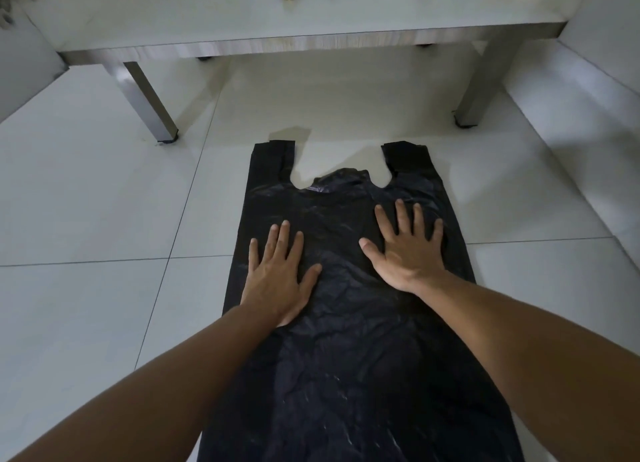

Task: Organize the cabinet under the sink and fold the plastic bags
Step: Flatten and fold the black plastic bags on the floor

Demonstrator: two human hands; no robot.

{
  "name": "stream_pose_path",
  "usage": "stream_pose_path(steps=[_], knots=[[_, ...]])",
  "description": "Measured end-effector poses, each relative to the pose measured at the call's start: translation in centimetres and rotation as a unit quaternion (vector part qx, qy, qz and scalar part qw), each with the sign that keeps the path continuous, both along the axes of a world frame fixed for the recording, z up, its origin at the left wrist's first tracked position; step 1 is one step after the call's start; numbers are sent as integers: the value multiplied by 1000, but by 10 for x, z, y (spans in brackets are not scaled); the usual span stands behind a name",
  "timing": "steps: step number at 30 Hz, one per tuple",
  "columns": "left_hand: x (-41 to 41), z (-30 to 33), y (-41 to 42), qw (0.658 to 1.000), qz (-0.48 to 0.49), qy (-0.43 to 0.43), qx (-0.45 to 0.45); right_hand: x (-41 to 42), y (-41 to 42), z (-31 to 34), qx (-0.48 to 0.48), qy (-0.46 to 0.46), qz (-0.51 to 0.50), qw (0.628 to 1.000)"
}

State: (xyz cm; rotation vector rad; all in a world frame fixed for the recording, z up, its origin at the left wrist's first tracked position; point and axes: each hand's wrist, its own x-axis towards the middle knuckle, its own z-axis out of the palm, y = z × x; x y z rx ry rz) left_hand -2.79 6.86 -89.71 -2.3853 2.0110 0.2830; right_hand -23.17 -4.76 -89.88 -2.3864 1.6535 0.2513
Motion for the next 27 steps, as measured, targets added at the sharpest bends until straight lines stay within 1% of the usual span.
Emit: stream_pose_path(steps=[3, 4, 6, 8, 11, 13, 16, 18, 20, 23, 25, 27], knots=[[-4, -4, 9, 1000, 0, -9, 13, -5, -6, 9, 57, -28, 0, 998], [-4, -6, 11, 1000, -2, -18, 11, -6, -5, 12, 57, -35, 1, 998], [-3, -8, 12, 999, -4, -35, 2, -6, 9, 14, 1, -26, 17, 1000], [-3, -10, 13, 999, -3, -36, -3, -1, 36, 12, -53, -32, 55, 997], [-2, -10, 14, 999, -2, -39, -8, -7, 71, 4, -41, -35, 93, 994], [0, -10, 15, 999, -2, -37, -9, -27, 74, -3, -42, -14, 75, 996], [0, -10, 17, 999, 7, -34, -4, -61, 63, -6, -43, 10, 17, 999], [-2, -8, 18, 999, 32, -33, 10, -71, 60, -3, -32, 25, -5, 999], [-10, -2, 25, 998, 49, -38, 0, -68, 68, 3, -34, 26, -14, 999], [-32, 8, 53, 999, 9, -5, -48, -51, 105, 13, -56, -11, 23, 998], [-46, 9, 79, 999, -32, 13, -37, -42, 133, 12, -50, -31, 64, 996], [-49, 2, 104, 998, -60, -6, -5, -46, 148, 7, -37, -24, 77, 996]])
